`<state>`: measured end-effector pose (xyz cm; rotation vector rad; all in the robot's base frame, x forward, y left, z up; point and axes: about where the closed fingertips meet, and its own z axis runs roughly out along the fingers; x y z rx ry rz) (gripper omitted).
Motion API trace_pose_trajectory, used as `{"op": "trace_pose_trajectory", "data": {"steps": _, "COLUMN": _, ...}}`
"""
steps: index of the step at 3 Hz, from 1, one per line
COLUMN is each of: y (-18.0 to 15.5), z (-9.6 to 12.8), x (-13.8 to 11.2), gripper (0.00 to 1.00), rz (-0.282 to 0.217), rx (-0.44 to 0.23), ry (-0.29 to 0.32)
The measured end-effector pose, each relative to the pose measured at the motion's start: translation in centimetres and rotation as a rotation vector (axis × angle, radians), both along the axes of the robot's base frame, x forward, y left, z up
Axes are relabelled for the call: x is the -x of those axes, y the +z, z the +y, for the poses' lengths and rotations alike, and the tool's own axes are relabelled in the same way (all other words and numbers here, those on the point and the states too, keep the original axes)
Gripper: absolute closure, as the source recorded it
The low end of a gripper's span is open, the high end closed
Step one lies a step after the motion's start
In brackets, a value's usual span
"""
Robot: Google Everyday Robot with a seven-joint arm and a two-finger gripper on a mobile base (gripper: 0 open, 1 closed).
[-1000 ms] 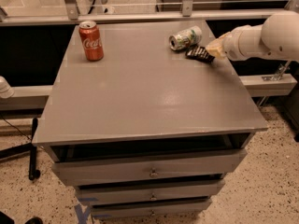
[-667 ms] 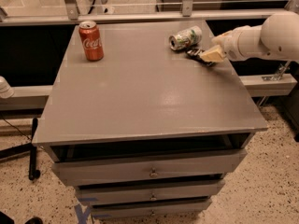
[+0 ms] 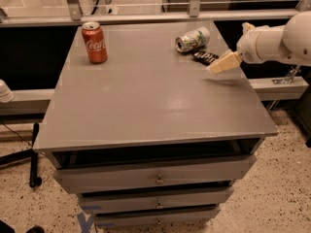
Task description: Move rxbar chocolate near 7up can
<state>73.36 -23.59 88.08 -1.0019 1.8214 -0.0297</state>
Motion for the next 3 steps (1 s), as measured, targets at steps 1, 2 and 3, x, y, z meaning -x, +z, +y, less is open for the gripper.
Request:
{"op": "trace_pose_trajectory", "data": {"steps": 1, "y": 3.2, "z": -1.6, "x": 3.9, "gripper": 0.00, "rz": -0.042, "rx": -0.060, "ry": 0.003}}
{"op": "trace_pose_trajectory", "data": {"steps": 2, "y": 6.9, "z": -5.1, "x": 8.4, "gripper": 0.00, "rz": -0.100, "rx": -0.156, "ry": 0.041}}
{"op": "trace_pose_trajectory", "data": {"steps": 3, "y": 8.2, "z": -6.6, "x": 11.3, "gripper": 0.00, "rz": -0.093, "rx": -0.169, "ry": 0.082}}
